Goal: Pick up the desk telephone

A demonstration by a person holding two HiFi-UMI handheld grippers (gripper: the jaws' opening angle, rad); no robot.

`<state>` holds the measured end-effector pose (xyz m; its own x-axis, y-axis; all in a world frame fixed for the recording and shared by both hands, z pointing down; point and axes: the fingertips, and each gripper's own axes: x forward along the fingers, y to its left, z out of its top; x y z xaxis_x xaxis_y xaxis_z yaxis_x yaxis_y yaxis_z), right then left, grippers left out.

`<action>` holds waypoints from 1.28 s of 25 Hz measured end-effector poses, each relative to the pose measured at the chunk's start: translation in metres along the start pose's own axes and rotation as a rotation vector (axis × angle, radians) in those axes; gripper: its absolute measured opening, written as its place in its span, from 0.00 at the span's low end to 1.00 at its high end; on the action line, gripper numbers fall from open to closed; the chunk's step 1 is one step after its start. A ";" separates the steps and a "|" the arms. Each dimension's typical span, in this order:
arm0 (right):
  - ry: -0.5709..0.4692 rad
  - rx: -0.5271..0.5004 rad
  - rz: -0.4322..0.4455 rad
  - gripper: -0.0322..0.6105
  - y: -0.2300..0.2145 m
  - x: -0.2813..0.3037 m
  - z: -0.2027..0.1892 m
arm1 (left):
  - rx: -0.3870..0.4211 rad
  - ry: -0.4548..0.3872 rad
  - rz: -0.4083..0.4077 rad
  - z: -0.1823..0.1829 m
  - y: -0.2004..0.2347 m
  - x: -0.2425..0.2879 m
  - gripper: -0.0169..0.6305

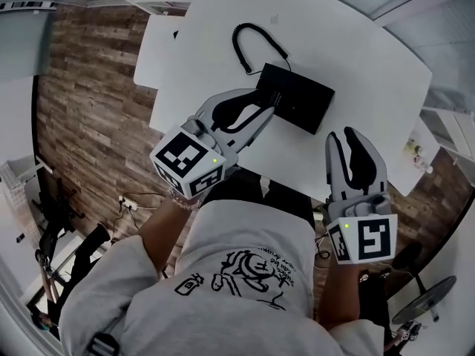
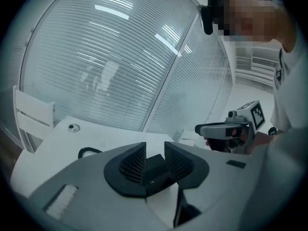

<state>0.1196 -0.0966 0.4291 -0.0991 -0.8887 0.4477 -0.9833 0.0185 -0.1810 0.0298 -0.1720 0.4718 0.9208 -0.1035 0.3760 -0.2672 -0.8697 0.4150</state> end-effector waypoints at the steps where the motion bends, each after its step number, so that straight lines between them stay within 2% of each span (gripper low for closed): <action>1: 0.005 0.006 -0.002 0.16 -0.003 0.002 -0.005 | -0.004 0.007 0.002 -0.005 0.003 0.002 0.18; 8: 0.048 0.057 -0.006 0.19 -0.015 0.023 -0.048 | -0.062 0.046 0.016 -0.046 0.029 0.020 0.21; 16: 0.102 0.139 -0.007 0.26 -0.024 0.045 -0.096 | -0.139 0.101 0.033 -0.094 0.058 0.041 0.33; 23: 0.149 0.238 -0.009 0.36 -0.033 0.065 -0.137 | -0.252 0.125 0.033 -0.133 0.083 0.058 0.44; 32: 0.165 0.322 -0.004 0.40 -0.040 0.075 -0.144 | -0.289 0.136 0.015 -0.137 0.082 0.062 0.47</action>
<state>0.1298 -0.0982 0.5963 -0.1445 -0.8019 0.5798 -0.8880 -0.1534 -0.4335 0.0263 -0.1839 0.6426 0.8749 -0.0331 0.4832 -0.3683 -0.6935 0.6192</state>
